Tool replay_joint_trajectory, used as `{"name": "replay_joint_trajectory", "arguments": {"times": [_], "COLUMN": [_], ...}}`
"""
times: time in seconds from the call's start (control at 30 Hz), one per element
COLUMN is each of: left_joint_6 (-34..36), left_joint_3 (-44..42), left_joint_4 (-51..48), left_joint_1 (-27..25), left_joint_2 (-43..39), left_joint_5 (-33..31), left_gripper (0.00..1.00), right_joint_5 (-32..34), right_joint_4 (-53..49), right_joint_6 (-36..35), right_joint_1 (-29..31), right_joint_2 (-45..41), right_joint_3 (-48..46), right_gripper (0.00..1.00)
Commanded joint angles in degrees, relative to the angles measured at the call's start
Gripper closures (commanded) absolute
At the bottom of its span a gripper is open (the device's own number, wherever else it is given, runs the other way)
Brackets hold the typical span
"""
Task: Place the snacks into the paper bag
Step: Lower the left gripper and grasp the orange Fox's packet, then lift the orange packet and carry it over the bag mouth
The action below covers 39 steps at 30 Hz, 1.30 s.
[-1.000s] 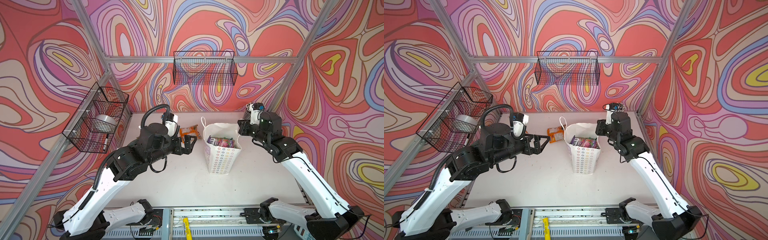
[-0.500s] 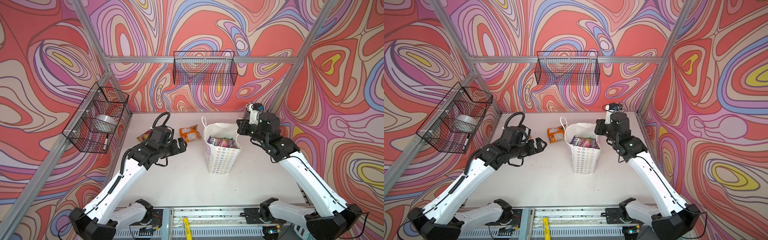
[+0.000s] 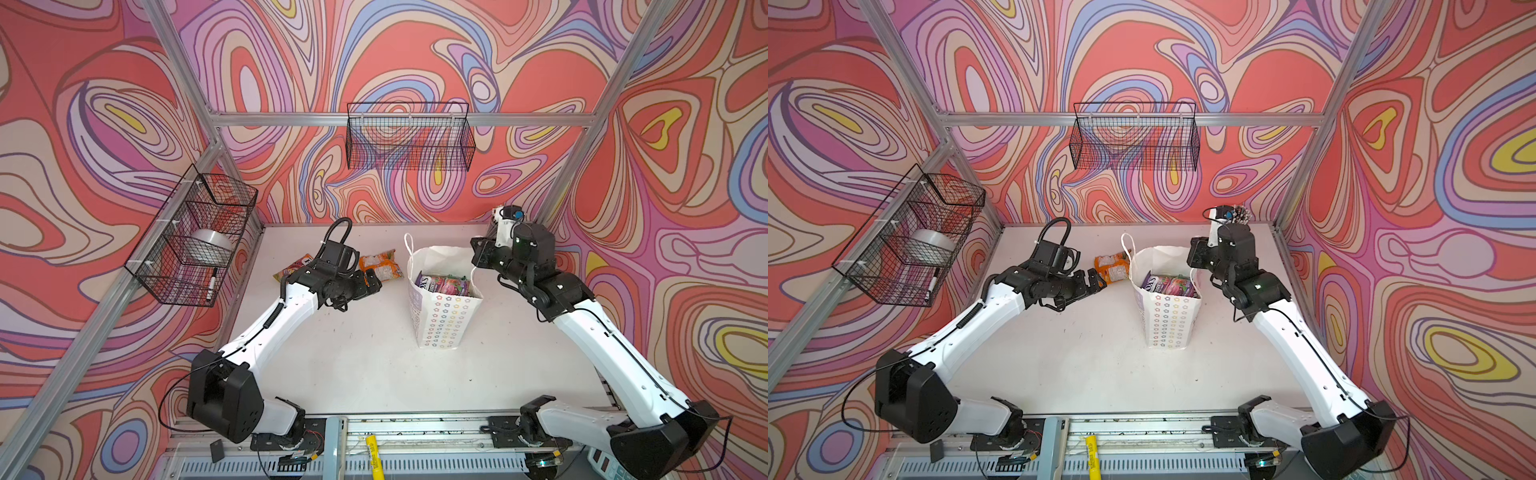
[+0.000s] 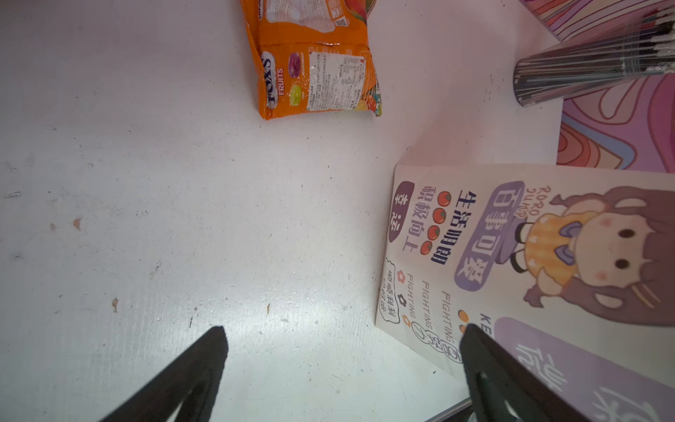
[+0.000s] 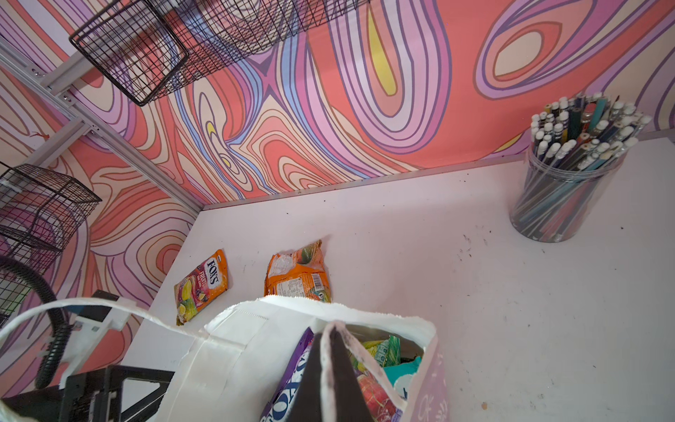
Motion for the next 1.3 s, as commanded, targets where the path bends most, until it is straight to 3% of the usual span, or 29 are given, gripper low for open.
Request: {"name": "replay_joint_trajectory", "arguments": {"times": [0.0,0.3,0.57,0.83,1.1,1.27], "left_joint_6": [3.22,4.88,5.02,7.01,7.06,6.64], "left_joint_3": [2.07,7.33,18.29,28.08,33.46,34.62], "left_joint_4": [2.79,6.88,5.52,2.84,3.21,3.85], "left_joint_1": [0.93,1.03,2.25,3.48,4.21,4.23], "left_joint_2": [3.59,17.57,31.49,40.25,46.44,48.88], "left_joint_5": [2.58,3.59,-1.1,-7.96,-4.71,-0.83], "left_gripper": [0.0,0.0,0.0,0.0,0.01,0.15], "right_joint_5": [1.9,2.73,4.49,5.53,5.79,6.09], "right_joint_4": [-0.05,-0.45,-1.4,-1.33,-1.31,-1.35], "right_joint_6": [-0.48,-0.87,-1.66,-2.08,-2.2,-2.24], "right_joint_1": [-0.2,-0.18,-0.12,-0.19,-0.19,-0.16], "right_joint_2": [-0.89,-2.07,-3.79,-4.45,-2.73,-2.73], "right_joint_3": [-0.77,-1.1,-0.77,-1.02,-0.77,-0.69], "right_gripper": [1.0,1.0,1.0,1.0,1.0,1.0]}}
